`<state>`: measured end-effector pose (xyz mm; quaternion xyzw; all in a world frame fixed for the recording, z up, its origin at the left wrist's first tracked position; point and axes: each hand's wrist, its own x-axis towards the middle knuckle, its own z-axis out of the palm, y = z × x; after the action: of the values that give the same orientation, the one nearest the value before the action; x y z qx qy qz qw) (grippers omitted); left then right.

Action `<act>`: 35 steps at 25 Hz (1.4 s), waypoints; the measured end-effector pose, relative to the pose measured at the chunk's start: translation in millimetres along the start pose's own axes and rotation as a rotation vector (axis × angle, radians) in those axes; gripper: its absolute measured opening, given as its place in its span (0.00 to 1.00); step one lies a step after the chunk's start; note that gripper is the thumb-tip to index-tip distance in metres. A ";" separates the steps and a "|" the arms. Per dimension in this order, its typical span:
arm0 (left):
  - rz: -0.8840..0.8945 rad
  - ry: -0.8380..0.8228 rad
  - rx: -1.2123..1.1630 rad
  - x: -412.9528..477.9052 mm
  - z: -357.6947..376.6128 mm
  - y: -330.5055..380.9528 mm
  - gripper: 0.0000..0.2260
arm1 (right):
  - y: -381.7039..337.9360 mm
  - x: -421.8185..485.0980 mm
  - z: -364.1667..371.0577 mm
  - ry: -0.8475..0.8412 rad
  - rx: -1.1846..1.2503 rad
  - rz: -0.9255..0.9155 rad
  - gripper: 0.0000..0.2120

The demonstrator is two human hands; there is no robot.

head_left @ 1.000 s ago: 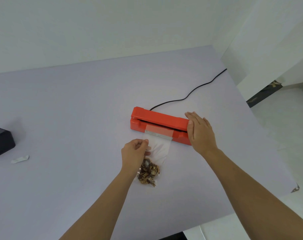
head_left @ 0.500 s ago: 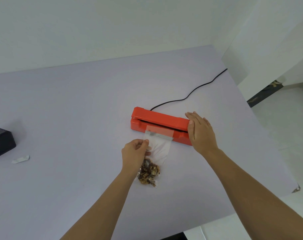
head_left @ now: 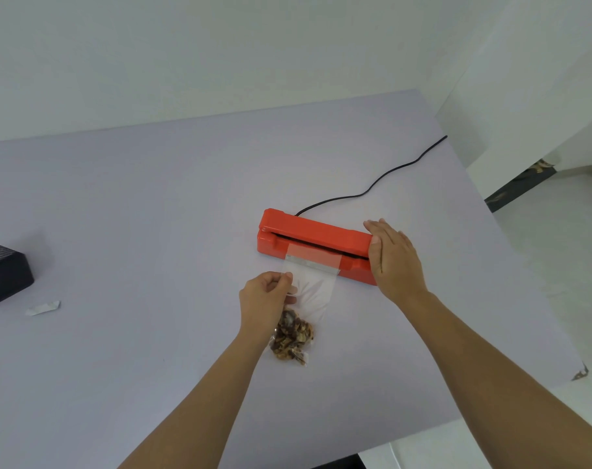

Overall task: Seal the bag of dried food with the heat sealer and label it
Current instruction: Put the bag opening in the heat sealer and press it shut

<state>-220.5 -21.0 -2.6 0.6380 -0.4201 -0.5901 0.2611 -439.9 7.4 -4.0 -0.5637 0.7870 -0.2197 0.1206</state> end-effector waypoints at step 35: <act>0.004 -0.103 0.100 11.5 -2.3 -7.2 0.09 | -47.3 25.4 -41.9 -0.216 0.447 0.118 0.33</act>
<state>-217.2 -27.3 -14.4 0.6181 -0.4634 -0.5999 0.2083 -427.3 -20.4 57.0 -0.4962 0.7331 -0.3193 0.3382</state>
